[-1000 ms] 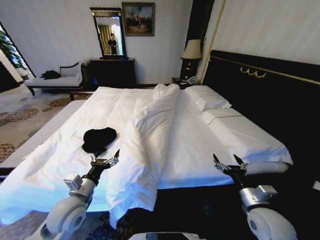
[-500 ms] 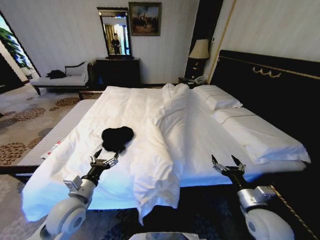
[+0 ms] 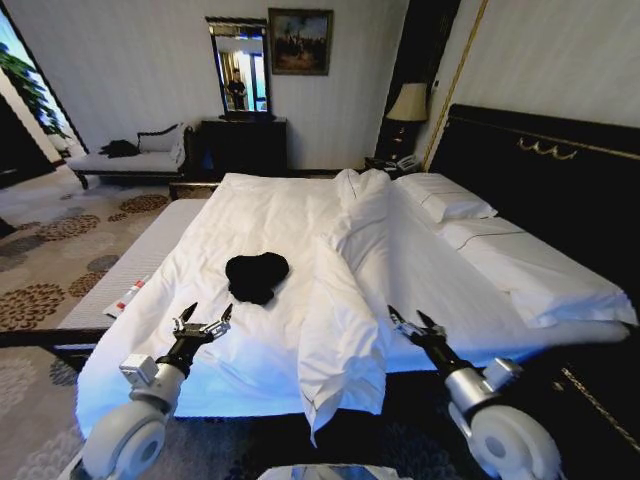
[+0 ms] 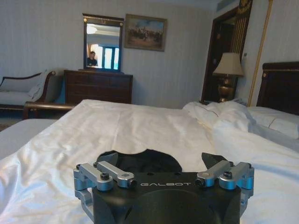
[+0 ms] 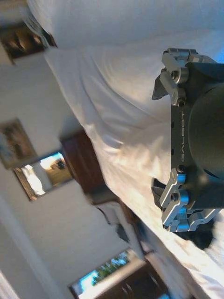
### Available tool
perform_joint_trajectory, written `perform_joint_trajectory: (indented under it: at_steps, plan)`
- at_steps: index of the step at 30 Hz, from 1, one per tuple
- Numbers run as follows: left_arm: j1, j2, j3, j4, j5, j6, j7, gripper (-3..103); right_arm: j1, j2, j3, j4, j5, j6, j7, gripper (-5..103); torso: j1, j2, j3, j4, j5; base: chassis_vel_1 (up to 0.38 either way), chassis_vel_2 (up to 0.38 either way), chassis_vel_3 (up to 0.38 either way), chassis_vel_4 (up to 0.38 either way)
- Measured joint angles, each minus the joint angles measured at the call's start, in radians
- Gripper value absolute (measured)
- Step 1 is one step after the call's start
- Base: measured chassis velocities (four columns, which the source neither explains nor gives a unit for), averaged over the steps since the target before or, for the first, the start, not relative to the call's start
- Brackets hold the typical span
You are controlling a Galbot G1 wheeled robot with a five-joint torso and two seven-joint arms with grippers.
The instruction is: Fold the clothes on the bed.
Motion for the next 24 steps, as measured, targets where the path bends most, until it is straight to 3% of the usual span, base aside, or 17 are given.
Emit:
perform_joint_trajectory:
  at_steps: [3,10,14,17,24]
  plan:
    - [0.025,-0.016,-0.004,-0.006,0.019,0.0,-0.003,100,0.077,-0.068,-0.065,-0.053,0.031,-0.016,0.006,100,0.0,0.0,0.0,0.0005,-0.0004,0.0,0.0,0.0,0.0]
    - [0.045,-0.046,-0.001,-0.006,0.043,-0.001,-0.006,100,0.136,-0.1,-0.148,-0.068,0.045,-0.039,0.008,100,0.0,0.0,0.0,0.0004,-0.0012,0.0,0.0,0.0,0.0]
    - [0.053,-0.055,-0.002,-0.008,0.046,-0.002,-0.007,100,0.166,-0.105,-0.211,-0.099,-0.02,-0.051,0.007,100,0.0,0.0,0.0,0.0003,-0.0006,0.0,0.0,0.0,0.0]
    - [0.06,-0.058,-0.009,-0.013,0.046,-0.002,-0.009,100,0.194,-0.1,-0.258,-0.148,-0.135,-0.065,0.021,100,0.0,0.0,0.0,0.0003,-0.0008,0.0,0.0,0.0,0.0]
    - [0.061,-0.055,-0.013,-0.011,0.043,-0.002,-0.01,100,0.237,-0.08,-0.284,-0.206,-0.166,-0.078,0.071,100,0.0,0.0,0.0,0.0004,-0.0008,0.0,0.0,0.0,0.0]
